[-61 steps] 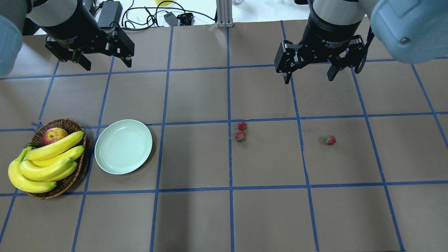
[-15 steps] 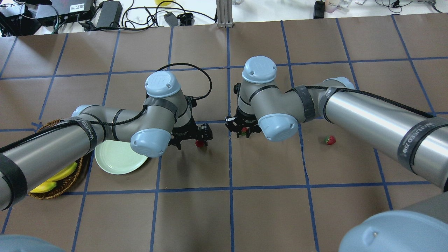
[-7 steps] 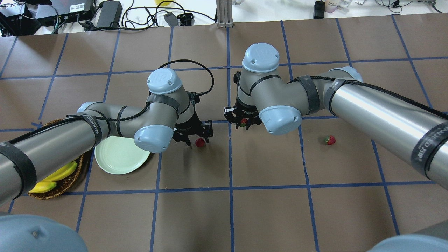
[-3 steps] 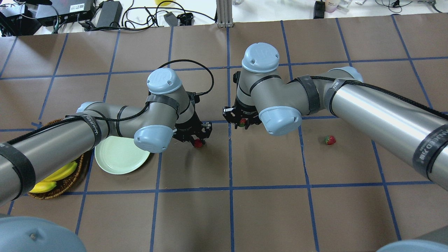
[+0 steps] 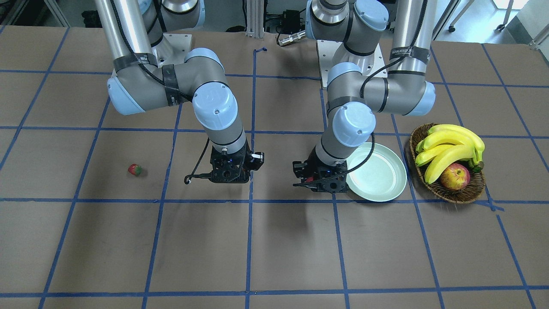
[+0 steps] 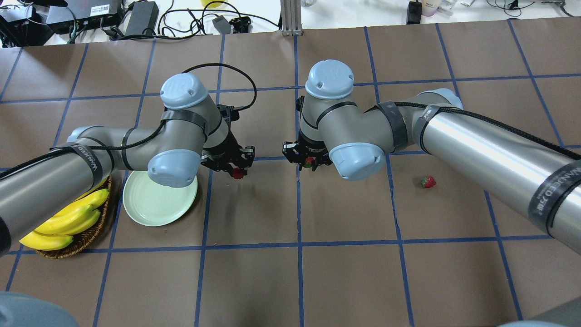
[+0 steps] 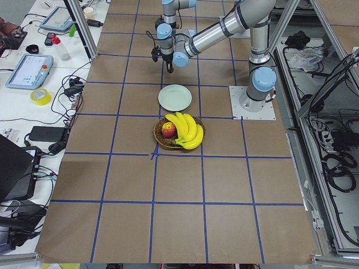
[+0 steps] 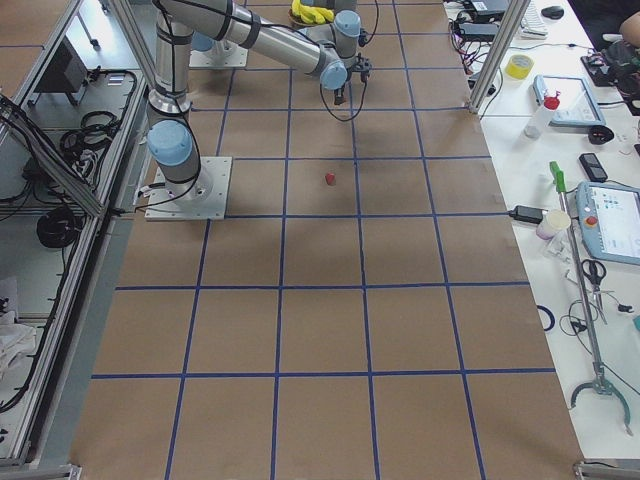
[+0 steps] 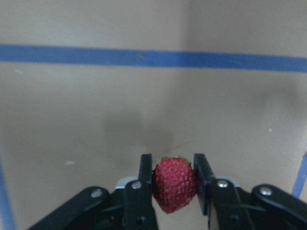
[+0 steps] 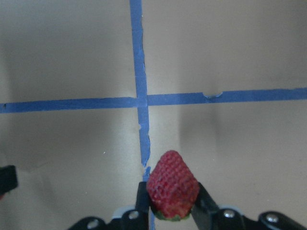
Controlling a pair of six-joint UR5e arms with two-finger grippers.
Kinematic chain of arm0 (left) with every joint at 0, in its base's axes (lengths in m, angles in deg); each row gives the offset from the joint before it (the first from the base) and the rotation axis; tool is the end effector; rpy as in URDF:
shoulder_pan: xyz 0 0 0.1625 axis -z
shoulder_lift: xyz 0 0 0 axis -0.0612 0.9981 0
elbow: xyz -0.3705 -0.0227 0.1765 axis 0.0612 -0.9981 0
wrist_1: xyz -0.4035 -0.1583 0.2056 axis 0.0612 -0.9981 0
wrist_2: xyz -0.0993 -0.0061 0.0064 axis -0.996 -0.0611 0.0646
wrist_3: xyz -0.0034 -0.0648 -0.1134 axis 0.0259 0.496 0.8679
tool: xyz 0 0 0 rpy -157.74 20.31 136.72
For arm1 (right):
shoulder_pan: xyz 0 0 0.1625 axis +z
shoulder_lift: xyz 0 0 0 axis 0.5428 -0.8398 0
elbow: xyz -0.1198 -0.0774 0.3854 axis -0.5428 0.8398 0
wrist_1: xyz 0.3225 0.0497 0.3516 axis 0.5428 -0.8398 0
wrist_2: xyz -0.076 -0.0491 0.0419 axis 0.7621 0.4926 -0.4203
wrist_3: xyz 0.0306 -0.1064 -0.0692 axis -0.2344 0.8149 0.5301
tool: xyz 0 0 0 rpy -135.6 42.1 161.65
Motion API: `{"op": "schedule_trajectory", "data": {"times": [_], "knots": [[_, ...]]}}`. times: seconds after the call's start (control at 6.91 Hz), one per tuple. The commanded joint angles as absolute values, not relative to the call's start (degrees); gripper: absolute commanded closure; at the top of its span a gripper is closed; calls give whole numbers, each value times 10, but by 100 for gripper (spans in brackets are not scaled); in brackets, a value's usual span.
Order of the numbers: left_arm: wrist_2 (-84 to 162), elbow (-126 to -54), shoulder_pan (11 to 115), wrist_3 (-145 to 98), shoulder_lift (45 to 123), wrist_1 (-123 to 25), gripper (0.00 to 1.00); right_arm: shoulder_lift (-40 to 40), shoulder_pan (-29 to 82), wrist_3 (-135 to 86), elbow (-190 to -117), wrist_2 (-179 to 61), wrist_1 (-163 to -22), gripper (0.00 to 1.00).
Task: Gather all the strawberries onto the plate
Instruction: 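Drop the strawberry into the plate with the left gripper while the right sets another nearby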
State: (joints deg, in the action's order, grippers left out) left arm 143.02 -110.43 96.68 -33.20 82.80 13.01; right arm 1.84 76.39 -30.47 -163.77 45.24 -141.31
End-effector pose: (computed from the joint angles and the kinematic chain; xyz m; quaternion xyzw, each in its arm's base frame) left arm -0.1817 -0.5644 0.1223 0.0181 -0.9972 -0.0387 0.0620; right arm 0.3536 -0.5456 0.1486 0.0271 0.9965 0.0235 0.0751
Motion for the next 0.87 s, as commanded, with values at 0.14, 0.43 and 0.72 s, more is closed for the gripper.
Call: {"op": "schedule_trajectory", "data": {"times": [0.14, 0.43, 0.72], "knots": [[1468, -1108, 842, -490, 793, 96, 100, 85, 840, -375, -1620, 399, -1494, 88], [1503, -1113, 799, -578, 794, 95, 100, 102, 854, -385, -1611, 406, -1502, 40], [1513, -1123, 785, -590, 801, 95, 77, 97, 853, -385, -1610, 411, -1495, 0]]}}
